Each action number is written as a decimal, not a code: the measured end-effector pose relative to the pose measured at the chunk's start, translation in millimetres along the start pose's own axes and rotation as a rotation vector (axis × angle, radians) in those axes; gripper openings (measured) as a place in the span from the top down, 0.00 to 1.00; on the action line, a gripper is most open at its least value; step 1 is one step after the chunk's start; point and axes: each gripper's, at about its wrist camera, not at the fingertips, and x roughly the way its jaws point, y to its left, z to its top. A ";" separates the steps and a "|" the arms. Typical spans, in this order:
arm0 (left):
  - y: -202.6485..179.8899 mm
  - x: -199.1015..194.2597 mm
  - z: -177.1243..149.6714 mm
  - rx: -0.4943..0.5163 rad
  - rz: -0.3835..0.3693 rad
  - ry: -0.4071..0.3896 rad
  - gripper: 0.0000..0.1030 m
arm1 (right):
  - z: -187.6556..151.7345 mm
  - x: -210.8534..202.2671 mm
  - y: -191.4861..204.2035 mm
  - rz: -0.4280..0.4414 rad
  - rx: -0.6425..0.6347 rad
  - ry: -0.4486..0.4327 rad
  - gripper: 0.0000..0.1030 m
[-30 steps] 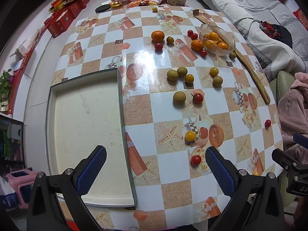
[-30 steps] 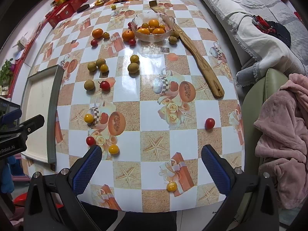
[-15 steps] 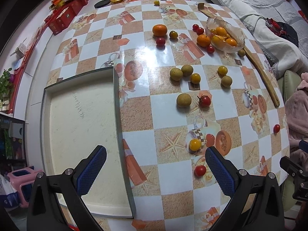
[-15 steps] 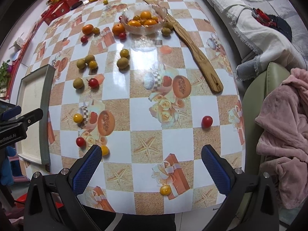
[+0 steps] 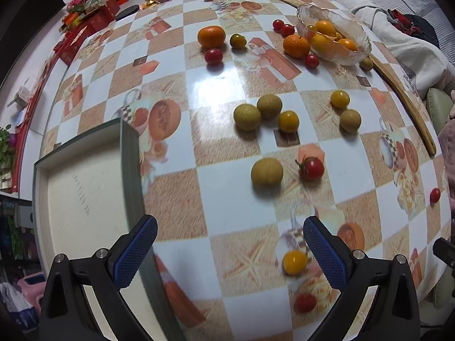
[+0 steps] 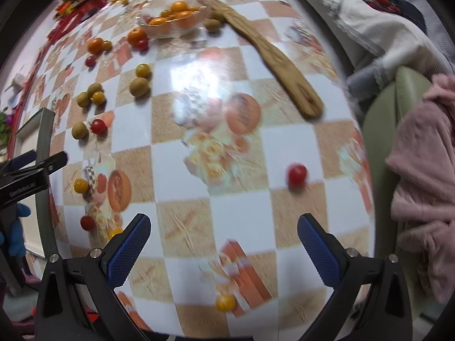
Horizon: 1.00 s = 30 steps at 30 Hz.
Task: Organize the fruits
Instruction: 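Move both tools over the table toward the scattered fruits, then close the right tool on a brown round fruit while the left tool grasps another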
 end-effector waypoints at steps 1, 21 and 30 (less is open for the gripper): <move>-1.2 2.8 2.8 0.003 0.000 -0.004 0.00 | 7.6 5.0 6.7 0.010 -0.022 -0.007 0.00; -21.7 35.5 21.7 0.094 0.008 -0.076 0.21 | 115.3 66.9 73.1 0.153 -0.162 -0.080 0.24; -31.7 32.1 23.5 0.090 -0.068 -0.093 0.65 | 125.6 72.0 86.6 0.160 -0.202 -0.115 0.72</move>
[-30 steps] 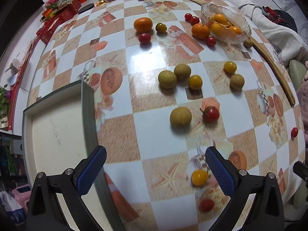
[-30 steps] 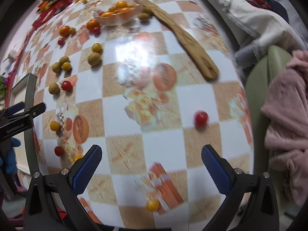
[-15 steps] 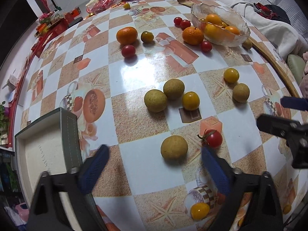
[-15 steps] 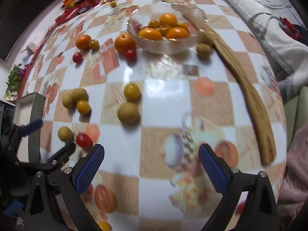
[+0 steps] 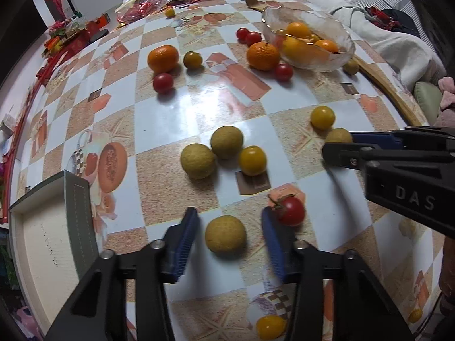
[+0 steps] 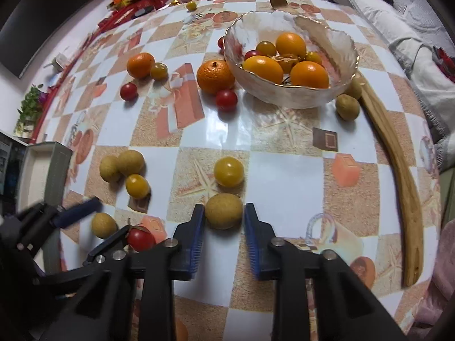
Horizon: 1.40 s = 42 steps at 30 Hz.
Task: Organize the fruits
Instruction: 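Close the right tool on a brown round fruit while the left tool grasps another, then carry both brown fruits to the white tray and open both tools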
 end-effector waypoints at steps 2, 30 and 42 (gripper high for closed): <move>-2.4 -1.6 -1.2 0.003 -0.015 -0.005 0.72 | -0.5 -1.0 -1.9 0.006 0.007 -0.003 0.71; 144.1 -98.9 -125.9 -0.396 0.118 -0.031 0.72 | -33.7 -52.5 146.3 0.235 -0.217 0.019 0.71; 203.0 -78.1 -196.9 -0.537 0.238 0.067 0.71 | -55.1 -2.5 271.9 0.291 -0.446 0.145 0.71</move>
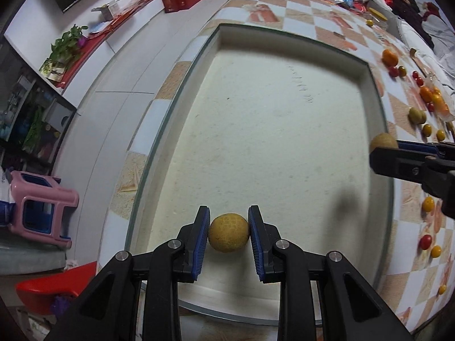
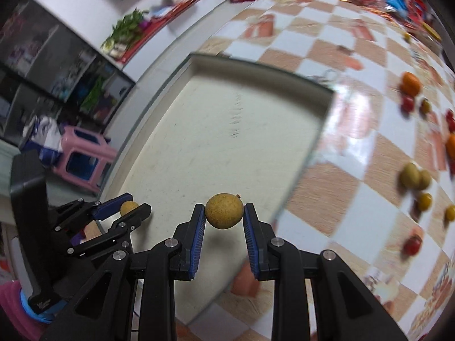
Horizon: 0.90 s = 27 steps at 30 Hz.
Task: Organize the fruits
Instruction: 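Carry both brown fruits to the white tray and open both tools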
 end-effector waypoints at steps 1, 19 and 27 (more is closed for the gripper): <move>0.2 1.9 -0.4 0.003 0.007 -0.002 0.71 | 0.7 3.7 3.3 -0.004 -0.007 0.008 0.71; -6.3 2.0 -14.7 0.097 0.049 -0.027 0.25 | 19.0 39.2 16.5 -0.068 -0.049 0.074 0.26; -17.6 -4.8 -14.2 0.146 0.044 -0.022 0.25 | 15.5 -6.8 -2.6 -0.041 0.050 -0.065 0.13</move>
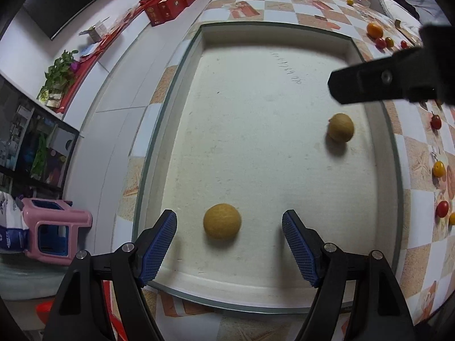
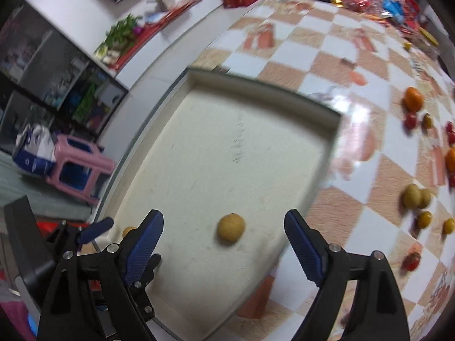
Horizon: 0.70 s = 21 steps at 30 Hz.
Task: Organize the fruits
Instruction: 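Move both open tools back over the table fruits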
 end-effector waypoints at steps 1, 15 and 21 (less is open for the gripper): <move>-4.1 -2.3 1.9 0.011 -0.004 -0.004 0.25 | -1.3 -5.9 -5.8 -0.005 0.019 -0.011 0.13; -89.4 -47.7 44.6 0.234 -0.127 -0.119 0.25 | -71.9 -75.6 -123.2 -0.160 0.350 -0.075 0.13; -141.0 -57.1 50.1 0.322 -0.198 -0.117 0.25 | -126.8 -100.9 -170.4 -0.231 0.495 -0.063 0.13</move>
